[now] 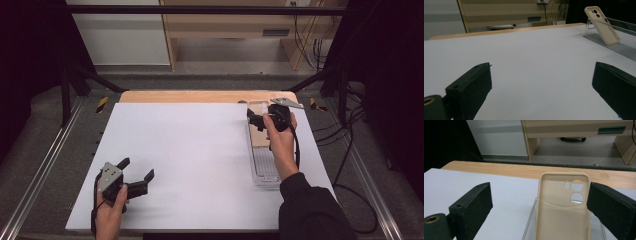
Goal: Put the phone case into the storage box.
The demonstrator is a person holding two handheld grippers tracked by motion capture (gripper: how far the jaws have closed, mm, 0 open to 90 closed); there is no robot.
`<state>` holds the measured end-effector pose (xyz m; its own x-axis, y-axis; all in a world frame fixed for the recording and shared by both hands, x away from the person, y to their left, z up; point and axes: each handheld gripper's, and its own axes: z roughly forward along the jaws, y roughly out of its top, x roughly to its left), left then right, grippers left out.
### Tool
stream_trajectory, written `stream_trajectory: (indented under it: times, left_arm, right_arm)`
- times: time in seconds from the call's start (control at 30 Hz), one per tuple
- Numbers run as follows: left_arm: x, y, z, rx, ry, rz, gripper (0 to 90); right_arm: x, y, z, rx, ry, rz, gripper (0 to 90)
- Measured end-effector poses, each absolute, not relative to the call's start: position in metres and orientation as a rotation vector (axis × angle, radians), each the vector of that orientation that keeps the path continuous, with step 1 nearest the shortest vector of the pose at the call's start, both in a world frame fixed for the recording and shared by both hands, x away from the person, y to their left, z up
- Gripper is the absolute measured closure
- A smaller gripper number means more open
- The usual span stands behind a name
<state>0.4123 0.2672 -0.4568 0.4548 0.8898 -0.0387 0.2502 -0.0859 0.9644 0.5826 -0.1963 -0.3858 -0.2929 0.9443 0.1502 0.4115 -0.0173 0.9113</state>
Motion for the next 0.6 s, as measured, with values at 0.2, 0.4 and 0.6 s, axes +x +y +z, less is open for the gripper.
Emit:
stream_trajectory:
  times: [0.2, 0.4, 0.6]
  left_arm:
    - [0.412, 0.267, -0.457, 1.608, 1.012, 0.729, 2.3]
    - [0.412, 0.267, -0.457, 1.605, 1.014, 0.729, 2.2]
    - [0.412, 0.268, -0.457, 1.609, 1.014, 0.730, 2.2]
  right_arm:
    - [0.578, -0.198, -0.378, 1.365, 1.742, 1.306, 6.1]
    - [0.576, -0.200, -0.375, 1.330, 1.767, 1.305, 6.2]
    - [0.574, -0.200, -0.371, 1.289, 1.779, 1.303, 6.2]
